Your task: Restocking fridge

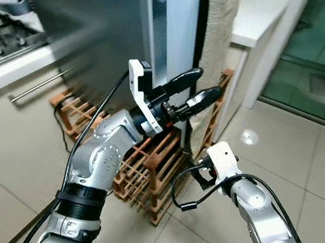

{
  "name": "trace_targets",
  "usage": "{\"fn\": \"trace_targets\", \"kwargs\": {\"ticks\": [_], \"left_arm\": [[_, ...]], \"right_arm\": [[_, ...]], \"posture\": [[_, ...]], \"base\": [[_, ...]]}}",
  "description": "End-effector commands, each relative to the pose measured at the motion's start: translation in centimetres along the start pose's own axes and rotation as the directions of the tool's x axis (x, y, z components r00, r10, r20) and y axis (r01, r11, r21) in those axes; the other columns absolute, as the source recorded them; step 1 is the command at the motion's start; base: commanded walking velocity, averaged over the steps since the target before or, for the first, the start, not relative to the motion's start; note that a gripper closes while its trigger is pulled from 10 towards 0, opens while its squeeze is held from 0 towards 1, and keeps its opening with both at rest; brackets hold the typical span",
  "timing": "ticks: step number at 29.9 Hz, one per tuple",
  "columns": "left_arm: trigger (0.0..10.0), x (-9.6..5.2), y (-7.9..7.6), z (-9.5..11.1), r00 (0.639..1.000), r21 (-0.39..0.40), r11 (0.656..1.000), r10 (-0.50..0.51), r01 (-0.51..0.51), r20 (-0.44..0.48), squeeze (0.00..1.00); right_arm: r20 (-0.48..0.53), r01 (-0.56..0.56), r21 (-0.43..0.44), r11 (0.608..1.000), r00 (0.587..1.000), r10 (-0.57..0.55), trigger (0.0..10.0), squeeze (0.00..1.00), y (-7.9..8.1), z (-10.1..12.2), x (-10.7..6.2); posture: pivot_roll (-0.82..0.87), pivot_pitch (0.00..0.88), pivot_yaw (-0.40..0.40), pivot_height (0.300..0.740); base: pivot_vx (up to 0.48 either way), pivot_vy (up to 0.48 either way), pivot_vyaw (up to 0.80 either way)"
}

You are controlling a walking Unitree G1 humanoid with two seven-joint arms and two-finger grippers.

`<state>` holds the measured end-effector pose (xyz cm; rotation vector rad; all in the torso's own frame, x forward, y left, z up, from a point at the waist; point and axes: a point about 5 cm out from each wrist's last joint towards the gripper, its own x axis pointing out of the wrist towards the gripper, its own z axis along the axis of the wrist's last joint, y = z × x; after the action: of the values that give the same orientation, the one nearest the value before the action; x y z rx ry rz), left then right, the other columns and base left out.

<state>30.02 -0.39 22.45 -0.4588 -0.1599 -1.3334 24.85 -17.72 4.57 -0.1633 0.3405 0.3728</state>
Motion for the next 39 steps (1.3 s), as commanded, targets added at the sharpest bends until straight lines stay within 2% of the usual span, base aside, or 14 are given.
{"fn": "trace_targets", "kwargs": {"ticks": [1,7,9,12,15,18,19,23,24,25,26,27,33,39], "left_arm": [[10.0,0.1,-0.6,0.3,0.999,-0.024,0.999,-0.033,0.033,0.019,0.00],[10.0,-0.9,-1.4,1.6,0.997,-0.073,0.996,-0.050,0.055,0.061,0.00],[10.0,-3.5,-1.8,2.2,1.000,-0.021,1.000,-0.003,0.003,0.005,0.00],[10.0,-5.1,-1.6,2.3,0.998,0.012,0.999,0.044,-0.043,-0.043,0.00],[10.0,-8.4,-0.9,2.3,0.971,0.147,0.975,0.191,-0.170,-0.146,0.00],[10.0,-11.1,0.6,2.6,0.896,0.294,0.889,0.410,-0.350,-0.172,0.00],[10.0,-11.4,0.9,2.7,0.882,0.304,0.872,0.443,-0.383,-0.161,0.00],[10.0,-13.9,3.5,2.3,0.680,0.448,0.642,0.727,-0.622,-0.099,0.00],[10.0,-14.7,4.3,2.0,0.588,0.469,0.543,0.807,-0.697,-0.059,0.00],[10.0,-14.7,4.3,2.0,0.588,0.469,0.543,0.807,-0.697,-0.059,0.00],[10.0,-15.1,4.5,1.9,0.529,0.456,0.478,0.849,-0.751,-0.019,0.00],[10.0,-15.3,4.6,1.8,0.503,0.453,0.448,0.864,-0.771,0.002,0.00],[10.0,-15.6,5.0,0.2,0.416,0.451,0.359,0.909,-0.817,0.031,0.00],[10.0,-15.3,5.3,-0.3,0.400,0.446,0.343,0.916,-0.826,0.037,0.00]], "right_arm": [[-0.005,-0.003,0.007,1.000,1.000,0.003,10.0,0.00,0.1,0.1,0.1],[-0.004,-0.026,-0.010,1.000,1.000,0.026,10.0,0.00,0.5,0.2,0.2],[-0.030,-0.092,-0.016,0.996,0.995,0.091,10.0,0.00,1.2,0.3,0.3],[-0.053,-0.127,-0.017,0.992,0.991,0.126,10.0,0.00,1.5,0.0,0.1],[-0.071,-0.176,-0.004,0.984,0.982,0.176,10.0,0.00,2.2,-0.3,-0.2],[-0.040,-0.184,0.019,0.983,0.982,0.185,10.0,0.00,2.5,0.4,0.2],[-0.031,-0.184,0.024,0.983,0.982,0.185,10.0,0.00,2.6,0.7,0.3],[0.035,-0.176,0.043,0.983,0.984,0.174,10.0,0.00,2.6,2.4,1.1],[0.067,-0.158,0.038,0.987,0.986,0.156,10.0,0.00,2.4,3.3,1.5],[0.067,-0.158,0.038,0.987,0.986,0.156,10.0,0.00,2.4,3.3,1.5],[0.100,-0.116,0.031,0.993,0.989,0.112,10.0,0.00,1.8,4.2,1.8],[0.126,-0.098,0.032,0.995,0.988,0.094,10.0,0.00,1.5,4.8,2.0],[0.230,-0.006,0.023,1.000,0.973,0.001,10.0,0.00,-0.2,7.6,3.2],[0.235,0.046,0.000,0.999,0.971,-0.045,10.0,0.00,-1.4,7.9,3.8]], "posture": [[-0.14,0.000,-0.007,0.740],[-0.14,0.000,-0.007,0.740],[-0.13,0.000,-0.007,0.740],[-0.12,0.000,-0.007,0.740],[-0.10,0.000,-0.009,0.740],[-0.08,0.000,-0.010,0.740],[-0.08,0.000,-0.010,0.740],[-0.08,0.000,-0.010,0.740],[-0.08,0.000,-0.010,0.740],[-0.08,0.000,-0.010,0.740],[-0.05,0.000,-0.014,0.740],[-0.05,0.000,-0.014,0.740],[-0.05,0.000,-0.010,0.740],[-0.05,0.000,-0.011,0.740]], "base": [[0.000,0.000,0.00],[0.000,0.000,0.00],[0.000,0.000,0.00],[0.000,0.000,0.00],[0.000,0.000,0.00],[0.000,0.000,0.00],[0.000,0.000,0.00],[0.000,0.000,0.00],[0.000,0.000,0.00],[0.000,0.000,0.00],[0.000,0.000,0.00],[0.000,0.000,0.00],[0.000,0.000,0.00],[0.000,0.000,0.00]]}}
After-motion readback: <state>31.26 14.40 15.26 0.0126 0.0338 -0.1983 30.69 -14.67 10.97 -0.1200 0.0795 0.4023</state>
